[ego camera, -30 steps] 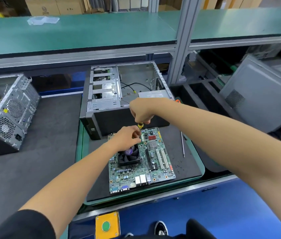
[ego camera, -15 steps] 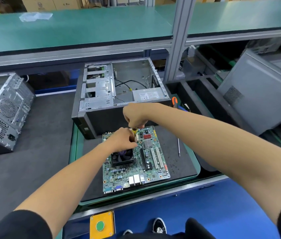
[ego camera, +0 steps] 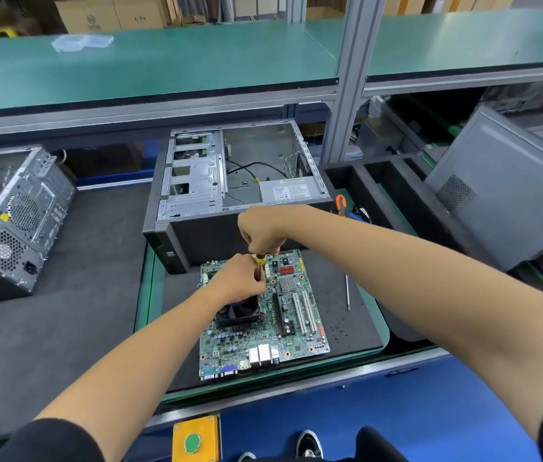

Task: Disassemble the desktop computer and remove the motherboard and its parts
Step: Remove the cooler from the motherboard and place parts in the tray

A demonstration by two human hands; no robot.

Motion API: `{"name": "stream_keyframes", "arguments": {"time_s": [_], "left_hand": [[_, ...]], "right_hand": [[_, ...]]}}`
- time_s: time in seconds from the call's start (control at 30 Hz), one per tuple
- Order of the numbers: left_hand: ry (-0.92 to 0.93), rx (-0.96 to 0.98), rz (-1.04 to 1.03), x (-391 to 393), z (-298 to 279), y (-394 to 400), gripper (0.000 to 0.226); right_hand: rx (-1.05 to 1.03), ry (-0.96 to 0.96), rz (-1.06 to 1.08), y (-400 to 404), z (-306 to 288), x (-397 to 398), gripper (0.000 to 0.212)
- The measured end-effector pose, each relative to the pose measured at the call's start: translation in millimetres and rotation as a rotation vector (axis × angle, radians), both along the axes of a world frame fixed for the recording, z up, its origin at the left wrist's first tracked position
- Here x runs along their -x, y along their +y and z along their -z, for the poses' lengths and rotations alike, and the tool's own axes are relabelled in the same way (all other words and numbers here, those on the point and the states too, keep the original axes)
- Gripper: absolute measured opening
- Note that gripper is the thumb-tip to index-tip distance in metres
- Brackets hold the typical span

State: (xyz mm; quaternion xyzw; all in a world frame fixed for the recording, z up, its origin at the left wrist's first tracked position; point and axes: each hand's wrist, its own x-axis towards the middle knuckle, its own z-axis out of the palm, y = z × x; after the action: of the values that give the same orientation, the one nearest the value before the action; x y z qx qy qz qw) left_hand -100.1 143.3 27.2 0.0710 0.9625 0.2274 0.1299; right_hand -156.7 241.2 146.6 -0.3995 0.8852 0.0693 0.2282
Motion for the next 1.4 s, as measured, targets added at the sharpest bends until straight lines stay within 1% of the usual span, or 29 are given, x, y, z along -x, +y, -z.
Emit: {"name": "stream_keyframes", "arguments": {"time_s": [0.17, 0.27, 0.33, 0.4, 0.47, 0.53, 0.6, 0.7, 0.8, 0.83, 0.9, 0.97, 1.03, 1.1, 1.13, 1.2, 1.27, 1.3, 1.33, 1.37, 1.4], "left_hand": [[-0.058, -0.015, -0.037, 2.9, -1.0, 3.4, 0.02], [-0.063, -0.06, -0.107, 2.3, 2.1, 5.7, 0.027], [-0.051, -0.105, -0.149, -0.9, 4.4, 6.0, 0.03], [-0.059, -0.127, -0.167, -3.2, 5.7, 6.0, 0.027], [-0.069, -0.13, -0.177, -3.4, 5.7, 6.9, 0.028], [-0.082, -0.143, -0.184, -1.7, 4.2, 7.2, 0.031], [-0.094, -0.158, -0.175, -2.0, 3.8, 5.3, 0.028], [-0.098, -0.243, -0.177, -4.6, 8.2, 1.4, 0.018], [-0.045, -0.292, -0.179, -9.7, 12.7, 1.6, 0.013], [-0.006, -0.283, -0.172, -12.0, 15.6, 1.8, 0.016], [0.091, -0.27, -0.152, -17.4, 23.1, 1.3, 0.028], [0.175, -0.281, -0.108, -21.4, 28.3, 1.4, 0.043], [0.22, -0.287, -0.072, -20.5, 30.6, 1.1, 0.05], [0.226, -0.283, -0.077, -18.6, 32.3, 0.2, 0.053], [0.23, -0.286, -0.087, -18.2, 33.7, -0.3, 0.053], [0.234, -0.293, -0.109, -17.8, 37.4, -1.1, 0.054], [0.23, -0.281, -0.125, -16.9, 39.6, -1.1, 0.055], [0.225, -0.277, -0.137, -16.4, 40.0, -0.9, 0.054], [0.216, -0.275, -0.146, -15.9, 39.9, -0.8, 0.053], [0.205, -0.273, -0.151, -16.0, 39.6, -0.5, 0.053], [0.199, -0.273, -0.151, -16.2, 39.2, -0.2, 0.053]], "right_hand": [[0.006, 0.015, 0.008, -0.9, 0.2, -1.3, 0.029], [0.02, -0.01, 0.021, 0.2, 1.6, -2.2, 0.028], [0.039, -0.052, 0.039, 0.9, 1.8, -2.0, 0.023], [0.072, -0.126, 0.1, 1.2, 2.0, -2.1, 0.021], [0.077, -0.195, 0.208, 1.1, 3.0, -3.6, 0.025], [0.036, -0.231, 0.315, 0.3, 2.5, -5.5, 0.025], [-0.052, -0.246, 0.345, -1.5, 0.8, -5.7, 0.024], [-0.147, -0.252, 0.235, -4.1, -1.8, -5.7, 0.028], [-0.199, -0.12, 0.059, -11.6, -3.8, -7.0, 0.032], [-0.227, -0.07, -0.003, -14.7, -3.6, -8.3, 0.031], [-0.266, 0.04, -0.125, -18.9, -1.7, -9.9, 0.024], [-0.256, 0.153, -0.251, -19.6, 0.3, -12.4, 0.015], [-0.253, 0.252, -0.391, -18.3, 3.0, -14.2, 0.012], [-0.235, 0.302, -0.485, -14.5, 2.9, -15.5, 0.025], [-0.2, 0.293, -0.482, -11.9, 2.6, -14.3, 0.032], [-0.089, 0.165, -0.339, -5.8, 0.9, -10.8, 0.034], [0.027, -0.077, -0.044, -2.5, 0.2, -6.9, 0.026], [0.069, -0.188, 0.11, -2.4, -0.9, -5.5, 0.027], [0.089, -0.249, 0.23, -3.1, -1.1, -4.1, 0.031], [0.065, -0.244, 0.295, -3.7, -0.6, -3.3, 0.035], [0.013, -0.209, 0.311, -4.2, -1.1, -3.7, 0.036]]}}
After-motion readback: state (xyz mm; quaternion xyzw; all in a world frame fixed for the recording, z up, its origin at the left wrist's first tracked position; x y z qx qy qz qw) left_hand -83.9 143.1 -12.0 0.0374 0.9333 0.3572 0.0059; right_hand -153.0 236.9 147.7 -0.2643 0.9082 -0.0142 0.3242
